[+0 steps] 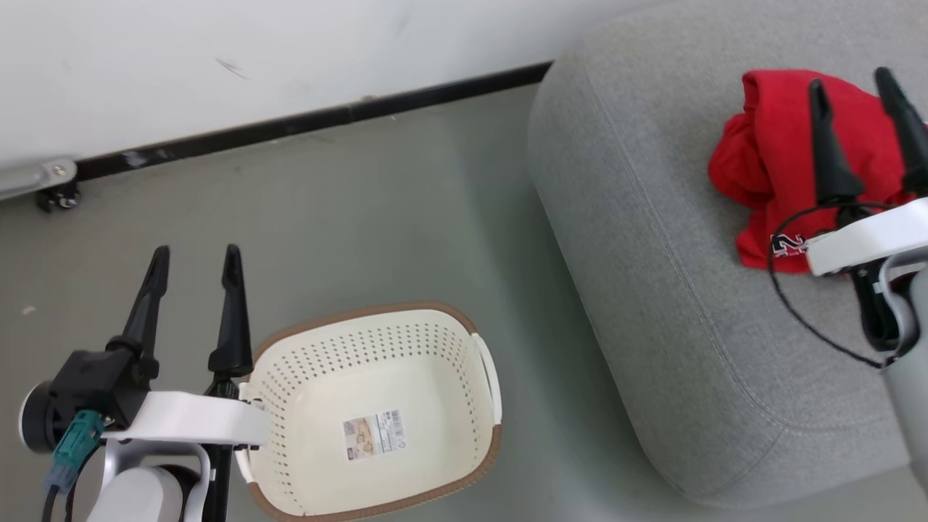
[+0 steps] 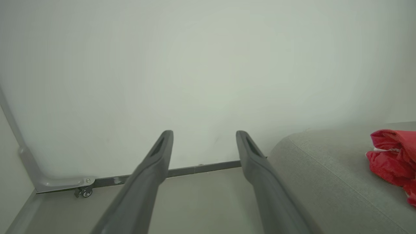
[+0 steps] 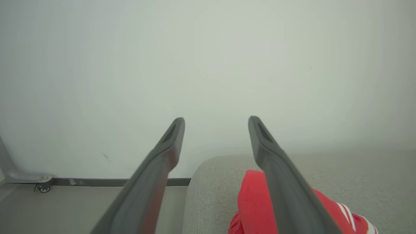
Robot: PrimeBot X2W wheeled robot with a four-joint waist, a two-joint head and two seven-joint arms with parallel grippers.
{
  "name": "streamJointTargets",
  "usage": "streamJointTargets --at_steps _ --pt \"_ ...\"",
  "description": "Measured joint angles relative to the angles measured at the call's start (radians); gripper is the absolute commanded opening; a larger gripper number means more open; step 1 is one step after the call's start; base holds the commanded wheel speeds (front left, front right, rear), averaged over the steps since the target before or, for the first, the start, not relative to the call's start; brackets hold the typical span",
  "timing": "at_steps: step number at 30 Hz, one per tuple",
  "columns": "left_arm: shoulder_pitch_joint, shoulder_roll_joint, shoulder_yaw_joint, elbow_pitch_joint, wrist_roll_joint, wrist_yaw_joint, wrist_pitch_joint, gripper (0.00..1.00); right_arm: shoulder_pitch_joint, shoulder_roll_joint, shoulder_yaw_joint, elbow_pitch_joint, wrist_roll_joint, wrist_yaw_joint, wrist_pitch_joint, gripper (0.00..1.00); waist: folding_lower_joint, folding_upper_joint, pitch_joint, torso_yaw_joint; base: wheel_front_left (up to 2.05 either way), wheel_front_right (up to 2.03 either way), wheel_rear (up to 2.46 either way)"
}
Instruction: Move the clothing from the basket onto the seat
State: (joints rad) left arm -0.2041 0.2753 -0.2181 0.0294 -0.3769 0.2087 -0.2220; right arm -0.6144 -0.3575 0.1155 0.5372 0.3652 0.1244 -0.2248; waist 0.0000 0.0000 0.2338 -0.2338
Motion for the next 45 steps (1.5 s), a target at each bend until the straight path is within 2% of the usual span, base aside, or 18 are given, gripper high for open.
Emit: streamJointTargets --at_steps 9,17,36,45 --pt "0.056 -0.020 0.022 0.041 -0.012 0.038 -0.008 1.00 0.076 0.068 0.030 -0.058 -0.025 0.000 -0.008 1.00 0.0000 0.0000 -0.067 0.052 0.00 0.00 0.00" --pt "0.108 -0.041 0.015 0.067 -0.019 0.042 -0.016 1.00 0.191 0.157 0.039 -0.106 -0.044 0.000 -0.013 1.00 0.0000 0.0000 -0.135 0.096 0.00 0.00 0.00" --pt "0.178 -0.068 -0.036 0.125 -0.025 0.022 -0.017 1.00 0.439 0.261 -0.047 -0.110 -0.102 0.000 0.007 1.00 0.0000 0.0000 -0.255 0.165 0.00 0.00 0.00" --pt "0.185 -0.070 -0.062 0.160 -0.023 0.010 -0.017 1.00 0.498 0.276 -0.064 -0.113 -0.136 0.000 0.048 1.00 0.0000 0.0000 -0.291 0.190 0.00 0.00 0.00"
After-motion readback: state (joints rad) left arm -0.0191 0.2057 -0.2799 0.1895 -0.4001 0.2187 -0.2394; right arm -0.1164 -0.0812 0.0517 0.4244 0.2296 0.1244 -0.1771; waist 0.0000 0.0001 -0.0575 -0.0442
